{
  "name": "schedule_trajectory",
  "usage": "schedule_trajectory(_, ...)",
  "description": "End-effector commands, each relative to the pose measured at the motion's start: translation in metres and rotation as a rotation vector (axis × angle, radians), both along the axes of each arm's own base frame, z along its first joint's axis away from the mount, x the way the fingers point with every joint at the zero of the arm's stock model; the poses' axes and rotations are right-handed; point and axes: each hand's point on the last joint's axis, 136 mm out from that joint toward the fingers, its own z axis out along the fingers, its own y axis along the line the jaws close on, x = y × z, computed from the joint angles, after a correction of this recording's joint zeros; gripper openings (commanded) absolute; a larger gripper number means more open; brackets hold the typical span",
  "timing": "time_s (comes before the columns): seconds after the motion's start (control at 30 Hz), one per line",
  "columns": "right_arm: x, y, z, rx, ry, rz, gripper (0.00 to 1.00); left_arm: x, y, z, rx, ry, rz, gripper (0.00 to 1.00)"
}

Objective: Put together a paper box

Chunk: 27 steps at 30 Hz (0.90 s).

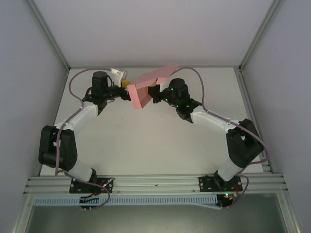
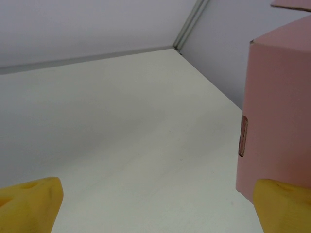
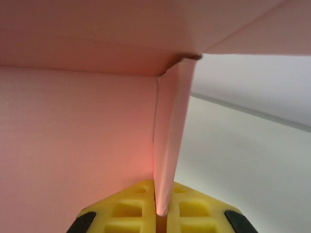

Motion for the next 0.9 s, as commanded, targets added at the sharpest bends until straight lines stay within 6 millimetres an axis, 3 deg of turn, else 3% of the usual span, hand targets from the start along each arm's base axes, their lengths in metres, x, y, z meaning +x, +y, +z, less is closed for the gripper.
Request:
schedule_trajectory(0.0,-0.017,0.025,-0.078,-0.337,0.062,-0.043,0.0,-0.029,-0.058,0.061,-0.061,-0.183,-0.238,1.0)
schedule_trajectory(0.1,-0.007,0.022,-0.094,-0.413,0.08,-0.148,0.0,-0.034,-0.076,0.066,-0.051,-0.195,-0.285,1.0)
schedule_trajectory(0.2,-0.005,0.027,-0.096,-0.389,0.097,-0.154,0.0,-0.041,-0.09,0.07,-0.048,-0.217,-0.325,1.0)
schedule_trajectory(0.37,-0.01,0.022,-0.069,-0.294,0.055,-0.158,0.0,-0.048,-0.09,0.067,-0.024,-0.241,-0.32,1.0)
schedule_trajectory(0.43,-0.011,0.011,-0.057,-0.256,0.051,-0.187,0.0,-0.039,-0.079,0.053,0.041,-0.23,-0.228,1.0)
schedule_trajectory(0.53,-0.01,-0.018,-0.048,-0.226,0.097,-0.285,0.0,-0.006,-0.035,0.017,0.185,-0.12,0.056,1.0)
schedule_trajectory(0.67,-0.011,-0.072,-0.058,-0.301,0.191,-0.517,0.0,0.024,0.073,-0.034,0.322,0.103,0.496,1.0)
schedule_trajectory(0.77,-0.02,-0.094,-0.088,-0.355,0.306,-0.604,0.0,0.025,0.146,-0.054,0.379,0.215,0.737,1.0)
schedule_trajectory(0.87,-0.027,-0.094,-0.132,-0.417,0.442,-0.609,0.0,0.02,0.188,-0.056,0.437,0.251,0.879,1.0)
